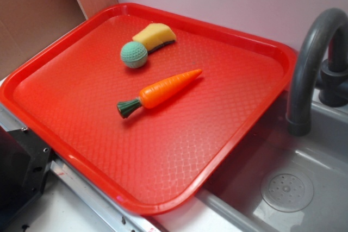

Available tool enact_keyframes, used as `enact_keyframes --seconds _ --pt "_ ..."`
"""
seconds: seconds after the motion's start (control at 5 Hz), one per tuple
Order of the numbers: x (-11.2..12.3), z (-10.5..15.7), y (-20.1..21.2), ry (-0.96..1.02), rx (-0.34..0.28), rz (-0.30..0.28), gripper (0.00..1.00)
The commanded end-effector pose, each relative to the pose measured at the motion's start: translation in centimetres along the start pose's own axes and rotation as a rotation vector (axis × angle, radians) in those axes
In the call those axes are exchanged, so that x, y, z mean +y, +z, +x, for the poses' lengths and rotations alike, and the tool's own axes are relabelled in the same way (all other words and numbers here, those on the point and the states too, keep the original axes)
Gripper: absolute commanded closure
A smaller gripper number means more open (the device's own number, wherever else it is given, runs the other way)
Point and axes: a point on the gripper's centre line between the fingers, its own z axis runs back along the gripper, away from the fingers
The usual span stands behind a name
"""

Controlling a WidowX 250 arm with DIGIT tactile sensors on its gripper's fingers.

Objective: Grab the carrot.

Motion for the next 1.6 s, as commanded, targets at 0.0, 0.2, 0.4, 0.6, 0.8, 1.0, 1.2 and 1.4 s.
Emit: enact_keyframes --seconds 0.0,0.2,0.4,0.6,0.8,1.0,1.2,1.4 --pt "0.0 0.0 0.0 0.000 0.000 0.000 0.00" --pt "0.3 0.8 -1.1 -0.044 -0.008 -0.008 0.00" --pt "0.4 3.7 -4.7 -0.075 0.023 0.021 0.00" --pt "-1.0 6.1 -7.2 -0.275 0.000 -0.057 0.00" --pt "-2.8 7.0 -8.4 -0.287 0.037 -0.013 0.00" --pt "-5.4 7.6 -11.1 -0.345 0.094 0.003 0.00" --pt "-7.2 7.7 -13.7 -0.370 0.154 0.020 0.00" --pt "-7.3 7.9 -15.8 -0.333 0.196 0.022 0.00"
